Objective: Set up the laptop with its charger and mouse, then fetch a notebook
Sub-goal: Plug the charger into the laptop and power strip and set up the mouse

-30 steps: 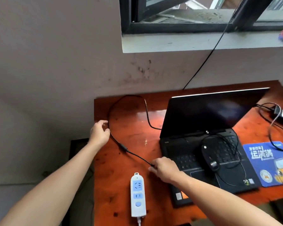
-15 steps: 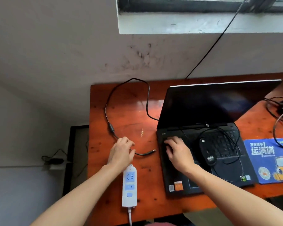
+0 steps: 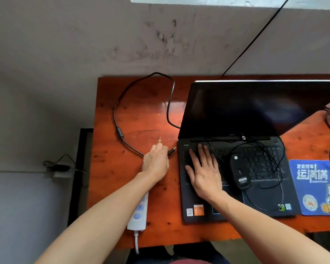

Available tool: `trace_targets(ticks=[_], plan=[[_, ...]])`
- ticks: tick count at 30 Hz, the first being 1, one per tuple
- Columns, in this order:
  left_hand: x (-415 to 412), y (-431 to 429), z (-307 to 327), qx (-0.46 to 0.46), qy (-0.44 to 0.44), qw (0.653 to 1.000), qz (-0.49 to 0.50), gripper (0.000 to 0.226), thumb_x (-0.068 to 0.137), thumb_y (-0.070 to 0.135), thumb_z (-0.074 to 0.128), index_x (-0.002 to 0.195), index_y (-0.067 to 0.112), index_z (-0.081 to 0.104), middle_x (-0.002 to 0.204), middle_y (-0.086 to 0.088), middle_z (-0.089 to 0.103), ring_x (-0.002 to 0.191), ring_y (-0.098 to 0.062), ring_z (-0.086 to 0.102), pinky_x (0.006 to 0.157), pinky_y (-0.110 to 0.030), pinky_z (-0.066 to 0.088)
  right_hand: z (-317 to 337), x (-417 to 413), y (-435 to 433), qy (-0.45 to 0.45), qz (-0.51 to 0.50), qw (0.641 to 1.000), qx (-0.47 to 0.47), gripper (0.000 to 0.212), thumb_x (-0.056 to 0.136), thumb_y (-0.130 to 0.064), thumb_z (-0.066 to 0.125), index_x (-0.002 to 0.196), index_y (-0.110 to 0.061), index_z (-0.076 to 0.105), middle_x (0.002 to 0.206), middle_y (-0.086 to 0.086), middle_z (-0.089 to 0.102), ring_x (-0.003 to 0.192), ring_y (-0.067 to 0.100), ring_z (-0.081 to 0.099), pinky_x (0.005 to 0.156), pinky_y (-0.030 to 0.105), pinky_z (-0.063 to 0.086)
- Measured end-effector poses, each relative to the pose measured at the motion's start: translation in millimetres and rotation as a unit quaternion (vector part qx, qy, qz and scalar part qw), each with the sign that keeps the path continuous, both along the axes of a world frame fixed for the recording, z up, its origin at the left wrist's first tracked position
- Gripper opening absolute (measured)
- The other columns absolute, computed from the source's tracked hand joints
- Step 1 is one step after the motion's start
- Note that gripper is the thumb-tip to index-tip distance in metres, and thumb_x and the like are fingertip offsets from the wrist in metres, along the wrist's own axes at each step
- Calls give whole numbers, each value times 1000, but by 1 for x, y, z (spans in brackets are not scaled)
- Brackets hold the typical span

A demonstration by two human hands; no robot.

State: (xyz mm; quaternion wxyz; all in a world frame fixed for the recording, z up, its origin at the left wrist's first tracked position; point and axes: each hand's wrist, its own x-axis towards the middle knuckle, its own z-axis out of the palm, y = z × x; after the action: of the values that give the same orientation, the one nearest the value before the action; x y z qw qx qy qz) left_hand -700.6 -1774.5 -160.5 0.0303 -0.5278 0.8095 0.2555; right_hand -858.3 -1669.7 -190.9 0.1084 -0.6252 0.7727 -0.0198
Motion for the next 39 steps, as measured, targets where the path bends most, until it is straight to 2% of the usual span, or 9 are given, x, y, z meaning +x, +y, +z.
trace_targets(ticks=[8,15,20,25,30,35,39], plan=[[-7,3,-6,-36,-21,998,-51,18,87,6,48,102,14,55,103,-2,47,101,-23,47,70,-34,40,-7,-2,2,-7,3,1000,-14,55,98,-47,34,144,-18,41,156,14,30,147,29,21,117,42,16],[-2,-9,-8,-71,-41,989,-120,26,87,8,44,110,15,56,106,-4,49,104,-26,46,75,-36,41,-12,-3,3,-6,-2,1000,-21,55,98,-47,35,144,-19,41,156,13,30,147,28,20,117,42,16],[-3,-23,-4,-110,-45,977,-177,26,83,3,38,98,10,58,102,-9,51,98,-30,48,65,-36,32,-14,-4,3,2,1,1000,-27,55,98,-47,35,144,-19,41,156,14,30,146,29,22,117,42,15],[-5,-31,-7,-72,-36,984,-161,21,82,3,48,101,10,56,105,-8,49,100,-28,46,65,-34,32,-14,-4,2,0,1,1000,-28,55,98,-48,33,145,-20,40,156,13,29,147,29,21,118,41,13],[0,-36,-9,-61,-10,989,-133,17,89,23,55,100,10,58,105,-6,50,102,-24,46,69,-36,46,-15,-5,2,-1,2,1000,-32,55,98,-48,35,145,-20,40,156,13,29,146,29,21,118,41,13],[-5,-40,-6,-64,-8,986,-153,14,91,16,52,93,7,63,94,-6,53,93,-25,48,68,-40,45,-21,-5,3,2,1,999,-36,54,98,-48,35,145,-20,40,157,13,28,147,28,20,118,40,11],[-7,-41,-5,-73,0,983,-169,15,91,12,51,88,5,64,90,-6,53,89,-26,49,65,-38,41,-23,-6,3,4,2,999,-43,54,98,-48,34,145,-20,39,157,13,28,147,28,20,118,40,10]])
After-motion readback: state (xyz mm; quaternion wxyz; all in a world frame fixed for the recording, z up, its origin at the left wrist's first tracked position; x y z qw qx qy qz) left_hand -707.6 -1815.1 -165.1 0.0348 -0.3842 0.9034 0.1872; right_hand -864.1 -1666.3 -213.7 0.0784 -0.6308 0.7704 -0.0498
